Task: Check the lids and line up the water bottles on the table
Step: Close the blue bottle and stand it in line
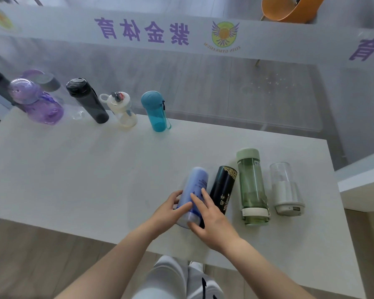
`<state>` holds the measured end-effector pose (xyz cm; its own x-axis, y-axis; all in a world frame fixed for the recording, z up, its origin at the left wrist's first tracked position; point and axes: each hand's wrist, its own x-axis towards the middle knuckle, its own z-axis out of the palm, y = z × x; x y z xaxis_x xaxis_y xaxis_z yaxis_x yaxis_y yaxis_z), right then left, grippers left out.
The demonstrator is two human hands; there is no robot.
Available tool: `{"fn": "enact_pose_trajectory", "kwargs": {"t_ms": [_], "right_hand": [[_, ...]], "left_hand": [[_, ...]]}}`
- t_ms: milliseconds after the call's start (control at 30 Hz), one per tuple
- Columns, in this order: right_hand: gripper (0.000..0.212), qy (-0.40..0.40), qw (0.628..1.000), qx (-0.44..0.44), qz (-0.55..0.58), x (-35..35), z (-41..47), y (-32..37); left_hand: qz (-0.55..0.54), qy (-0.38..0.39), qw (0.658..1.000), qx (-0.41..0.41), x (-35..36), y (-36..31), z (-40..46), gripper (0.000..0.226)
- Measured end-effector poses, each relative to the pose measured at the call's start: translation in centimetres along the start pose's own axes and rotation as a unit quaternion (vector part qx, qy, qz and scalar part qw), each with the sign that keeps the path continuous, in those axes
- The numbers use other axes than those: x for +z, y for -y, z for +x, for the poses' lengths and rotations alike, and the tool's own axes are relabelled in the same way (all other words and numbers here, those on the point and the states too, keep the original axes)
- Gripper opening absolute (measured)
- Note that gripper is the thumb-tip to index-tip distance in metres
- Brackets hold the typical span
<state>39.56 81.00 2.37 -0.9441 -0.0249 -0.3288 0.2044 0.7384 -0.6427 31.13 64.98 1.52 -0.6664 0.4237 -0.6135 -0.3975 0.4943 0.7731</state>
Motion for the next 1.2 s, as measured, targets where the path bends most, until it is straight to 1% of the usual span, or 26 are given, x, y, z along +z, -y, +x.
{"fn": "enact_pose_trajectory", "kwargs": {"t_ms": [67, 100, 167, 200, 267, 367, 467, 567, 633, 733, 833, 900, 967, 1033, 1067, 1133, 1167, 1200], "right_hand": [[0.074, 0.006, 0.999, 0.008, 0.034, -0.6, -0.1, 0.3], [0.074, 0.007, 0.999, 0.014, 0.050, -1.0, -0.1, 0.4], [0.074, -0.002, 0.996, 0.024, 0.085, -1.8, -0.2, 0.6], [0.073, -0.009, 0.995, 0.027, 0.100, -2.2, -0.2, 0.6], [0.071, -0.018, 0.991, 0.035, 0.127, -2.9, -0.2, 0.8], [0.066, -0.033, 0.979, 0.069, 0.191, -3.9, -0.1, 1.5], [0.060, -0.049, 0.970, 0.097, 0.218, -4.3, 0.6, 1.7], [0.065, -0.062, 0.955, 0.119, 0.266, -4.1, 1.4, 1.3], [0.063, -0.067, 0.946, 0.135, 0.288, -4.2, 2.0, 1.5], [0.054, -0.076, 0.935, 0.152, 0.311, -4.6, 2.5, 2.0], [0.037, -0.085, 0.929, 0.160, 0.322, -5.1, 3.0, 2.5], [0.034, -0.092, 0.924, 0.158, 0.336, -5.5, 3.2, 2.5], [0.038, -0.084, 0.928, 0.151, 0.329, -5.9, 3.2, 2.4], [0.039, -0.064, 0.945, 0.122, 0.296, -6.1, 2.8, 2.4], [0.050, -0.068, 0.955, 0.104, 0.268, -6.1, 2.6, 2.3], [0.084, -0.097, 0.972, 0.069, 0.205, -6.1, 2.1, 2.4], [0.093, -0.107, 0.978, 0.045, 0.172, -6.2, 2.0, 2.6], [0.096, -0.111, 0.984, 0.021, 0.140, -6.3, 2.1, 2.9]], "left_hand": [[-0.019, 0.001, 1.000, 0.005, -0.4, -0.3, -0.2, 0.065], [-0.033, -0.003, 0.999, 0.005, -0.6, -0.6, -0.4, 0.056], [-0.057, -0.014, 0.998, 0.009, -1.1, -1.3, -0.8, 0.029], [-0.065, -0.014, 0.998, 0.012, -1.4, -1.7, -1.0, 0.027], [-0.067, -0.006, 0.998, 0.018, -2.0, -2.3, -1.3, 0.036], [-0.066, 0.002, 0.997, 0.033, -2.7, -2.8, -1.3, 0.047], [-0.049, 0.011, 0.997, 0.067, -2.8, -3.2, -0.9, 0.060], [-0.006, 0.009, 0.996, 0.094, -2.4, -3.3, -0.6, 0.071], [0.019, 0.016, 0.994, 0.108, -2.1, -3.0, -0.3, 0.069], [0.032, 0.021, 0.991, 0.127, -1.3, -2.4, 0.3, 0.067], [0.026, -0.011, 0.989, 0.142, -0.4, -2.5, 0.9, 0.067], [0.025, -0.035, 0.987, 0.153, 0.1, -2.8, 1.1, 0.064], [0.027, -0.051, 0.985, 0.162, 0.2, -3.0, 1.4, 0.062], [0.027, -0.059, 0.984, 0.167, 0.2, -3.0, 1.6, 0.062], [0.027, -0.062, 0.983, 0.169, 0.2, -3.0, 1.7, 0.063], [0.028, -0.065, 0.983, 0.172, 0.3, -2.7, 1.9, 0.064], [0.029, -0.068, 0.982, 0.173, 0.3, -2.7, 2.0, 0.064], [0.029, -0.070, 0.982, 0.173, 0.4, -2.7, 2.2, 0.064]]}}
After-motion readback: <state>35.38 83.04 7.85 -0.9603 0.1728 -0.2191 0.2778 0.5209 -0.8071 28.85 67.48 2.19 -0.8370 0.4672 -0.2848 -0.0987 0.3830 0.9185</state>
